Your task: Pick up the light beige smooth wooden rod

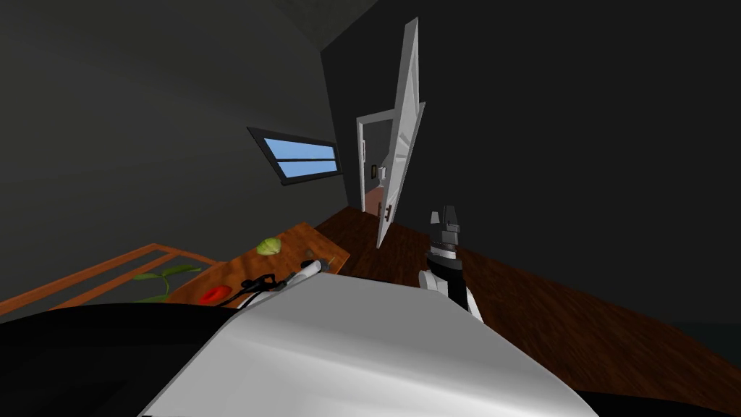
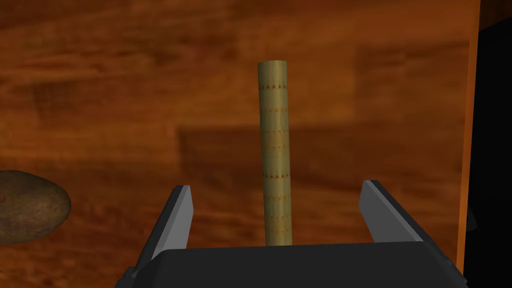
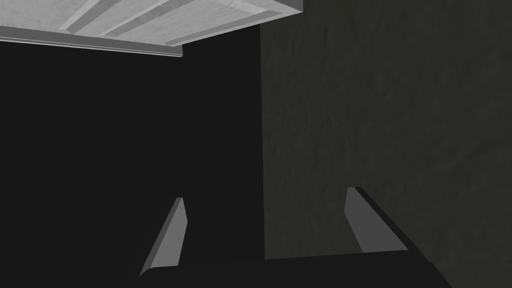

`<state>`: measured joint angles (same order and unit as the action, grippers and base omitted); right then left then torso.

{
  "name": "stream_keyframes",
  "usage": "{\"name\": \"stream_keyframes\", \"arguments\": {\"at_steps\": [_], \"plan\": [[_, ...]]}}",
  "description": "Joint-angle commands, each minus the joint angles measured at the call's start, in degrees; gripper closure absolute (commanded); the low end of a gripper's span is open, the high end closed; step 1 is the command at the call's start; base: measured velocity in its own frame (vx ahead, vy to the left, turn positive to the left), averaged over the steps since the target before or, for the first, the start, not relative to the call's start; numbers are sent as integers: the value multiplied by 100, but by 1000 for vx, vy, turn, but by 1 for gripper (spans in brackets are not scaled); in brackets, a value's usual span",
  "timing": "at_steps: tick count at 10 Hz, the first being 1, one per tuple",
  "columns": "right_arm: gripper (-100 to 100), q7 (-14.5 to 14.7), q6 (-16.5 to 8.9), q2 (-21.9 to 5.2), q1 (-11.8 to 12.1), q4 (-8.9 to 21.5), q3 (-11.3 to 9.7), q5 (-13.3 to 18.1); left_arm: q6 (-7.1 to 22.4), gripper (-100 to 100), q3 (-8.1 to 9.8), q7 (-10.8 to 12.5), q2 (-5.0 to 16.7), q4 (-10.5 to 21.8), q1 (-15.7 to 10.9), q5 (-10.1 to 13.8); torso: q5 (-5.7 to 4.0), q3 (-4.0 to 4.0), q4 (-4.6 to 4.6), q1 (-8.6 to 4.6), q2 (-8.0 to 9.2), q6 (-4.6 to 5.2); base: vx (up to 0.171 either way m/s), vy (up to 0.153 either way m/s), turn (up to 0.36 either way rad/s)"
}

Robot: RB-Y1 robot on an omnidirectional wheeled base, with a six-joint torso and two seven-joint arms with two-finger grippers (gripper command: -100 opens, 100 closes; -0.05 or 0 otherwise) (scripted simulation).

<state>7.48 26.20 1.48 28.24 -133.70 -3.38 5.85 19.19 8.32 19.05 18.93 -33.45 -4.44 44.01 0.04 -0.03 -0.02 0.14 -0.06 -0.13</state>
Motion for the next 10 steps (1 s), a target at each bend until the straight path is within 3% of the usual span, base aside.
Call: {"name": "stream_keyframes", "arguments": {"at_steps": [1,5,6,7,8,10], "plan": [[0,0,0,0,0,0,0,0,74,-100,19,30,56,282,-94,111,0,0,0,0,0,0,-17,24,-101],[0,0,0,0,0,0,0,0,249,-100,66,137,192,733,-253,295,-2,-6,-2,-8,-10,2,-15,23,-116],[0,0,0,0,0,0,0,0,219,-100,55,131,168,608,-213,223,-2,-5,-1,-6,-9,2,-8,15,-29],[0,0,0,0,1,0,0,0,239,0,57,163,172,613,-216,216,-2,-6,-2,-9,-11,0,0,0,0],[0,0,0,0,1,0,0,0,186,-100,99,215,45,374,28,89,-3,-7,-2,-13,-13,0,45,34,-20],[0,0,0,0,1,0,0,0,160,-100,121,242,-19,254,149,25,0,-18,-6,-2,-31,0,58,37,-12]]}}
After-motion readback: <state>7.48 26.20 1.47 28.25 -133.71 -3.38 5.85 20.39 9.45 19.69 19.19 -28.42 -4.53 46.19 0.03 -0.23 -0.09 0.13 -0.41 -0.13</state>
